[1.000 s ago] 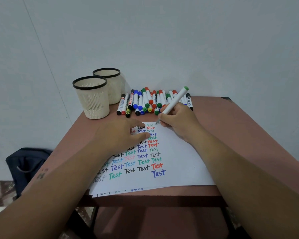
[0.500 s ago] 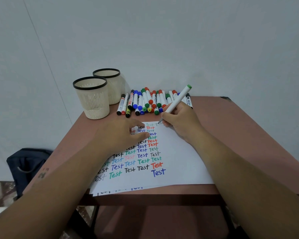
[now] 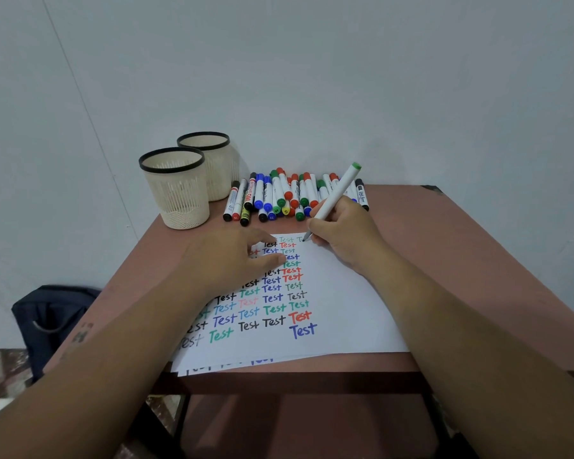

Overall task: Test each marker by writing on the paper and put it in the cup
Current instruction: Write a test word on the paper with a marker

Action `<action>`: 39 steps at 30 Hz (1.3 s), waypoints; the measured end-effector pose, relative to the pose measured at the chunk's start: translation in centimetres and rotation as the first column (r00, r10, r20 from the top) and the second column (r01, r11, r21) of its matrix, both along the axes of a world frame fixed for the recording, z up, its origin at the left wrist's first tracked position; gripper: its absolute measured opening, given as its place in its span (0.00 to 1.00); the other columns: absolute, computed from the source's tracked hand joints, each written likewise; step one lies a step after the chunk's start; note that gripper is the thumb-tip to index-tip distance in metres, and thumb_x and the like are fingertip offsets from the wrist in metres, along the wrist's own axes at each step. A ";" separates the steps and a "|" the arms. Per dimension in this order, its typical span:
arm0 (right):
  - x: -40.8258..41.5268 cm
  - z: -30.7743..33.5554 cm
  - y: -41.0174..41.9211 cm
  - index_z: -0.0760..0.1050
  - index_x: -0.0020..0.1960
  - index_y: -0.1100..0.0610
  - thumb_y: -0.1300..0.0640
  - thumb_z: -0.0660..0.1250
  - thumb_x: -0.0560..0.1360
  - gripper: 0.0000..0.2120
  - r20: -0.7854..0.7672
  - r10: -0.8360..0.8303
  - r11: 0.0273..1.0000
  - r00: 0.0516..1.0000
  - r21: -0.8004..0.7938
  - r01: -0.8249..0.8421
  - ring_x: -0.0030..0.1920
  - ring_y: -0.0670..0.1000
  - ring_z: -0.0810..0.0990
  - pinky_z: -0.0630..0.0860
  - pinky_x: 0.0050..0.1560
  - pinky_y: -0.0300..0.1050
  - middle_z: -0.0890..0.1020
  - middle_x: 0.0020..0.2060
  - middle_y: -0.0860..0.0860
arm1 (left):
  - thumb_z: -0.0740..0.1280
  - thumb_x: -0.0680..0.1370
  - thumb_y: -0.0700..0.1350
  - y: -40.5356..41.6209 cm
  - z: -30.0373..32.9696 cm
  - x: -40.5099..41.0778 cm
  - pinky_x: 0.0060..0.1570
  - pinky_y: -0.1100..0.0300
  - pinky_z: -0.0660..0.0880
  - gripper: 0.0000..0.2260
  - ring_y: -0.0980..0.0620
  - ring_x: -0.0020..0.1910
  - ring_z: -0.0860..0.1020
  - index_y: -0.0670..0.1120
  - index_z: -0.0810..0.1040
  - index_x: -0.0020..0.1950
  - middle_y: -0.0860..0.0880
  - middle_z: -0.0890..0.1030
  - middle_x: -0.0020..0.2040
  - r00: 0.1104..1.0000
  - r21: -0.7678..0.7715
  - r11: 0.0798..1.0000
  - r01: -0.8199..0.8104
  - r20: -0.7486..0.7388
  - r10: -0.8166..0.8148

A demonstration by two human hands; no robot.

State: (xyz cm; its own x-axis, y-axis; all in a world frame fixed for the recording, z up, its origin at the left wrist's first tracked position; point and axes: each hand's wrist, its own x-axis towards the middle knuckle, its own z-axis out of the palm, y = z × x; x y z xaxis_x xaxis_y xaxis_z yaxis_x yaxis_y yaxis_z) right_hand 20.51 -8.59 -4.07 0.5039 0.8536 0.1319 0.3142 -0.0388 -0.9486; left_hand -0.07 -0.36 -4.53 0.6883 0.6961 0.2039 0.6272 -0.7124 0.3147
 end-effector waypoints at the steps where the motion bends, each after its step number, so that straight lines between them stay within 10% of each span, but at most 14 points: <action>1: 0.0 0.0 0.0 0.77 0.51 0.56 0.63 0.72 0.77 0.06 0.011 -0.008 1.000 1.000 -0.003 0.008 0.41 0.51 0.83 0.86 0.48 0.53 0.83 0.45 0.55 | 0.61 0.73 0.74 0.0 0.0 0.0 0.39 0.60 0.73 0.25 0.61 0.43 0.75 0.65 0.75 0.66 0.60 0.76 0.44 1.000 -0.004 1.000 0.000 -0.002 0.000; 39: 0.1 0.1 0.0 0.78 0.51 0.57 0.64 0.72 0.74 0.08 -0.013 -0.108 0.994 0.994 0.002 0.108 0.43 0.52 0.82 0.86 0.49 0.56 0.82 0.44 0.55 | 0.59 0.72 0.76 0.3 0.0 -0.1 0.48 0.54 0.79 0.27 0.59 0.47 0.76 0.66 0.74 0.66 0.60 0.76 0.46 1.000 -0.022 1.000 0.013 -0.024 -0.014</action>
State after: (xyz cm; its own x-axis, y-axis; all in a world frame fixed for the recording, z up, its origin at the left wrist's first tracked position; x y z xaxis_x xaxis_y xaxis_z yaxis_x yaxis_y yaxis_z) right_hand 20.58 -8.61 -3.99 0.5947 0.7939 0.1266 0.2958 -0.0696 -0.9527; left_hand -0.21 -0.07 -4.56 0.7023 0.6907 0.1722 0.6251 -0.7141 0.3151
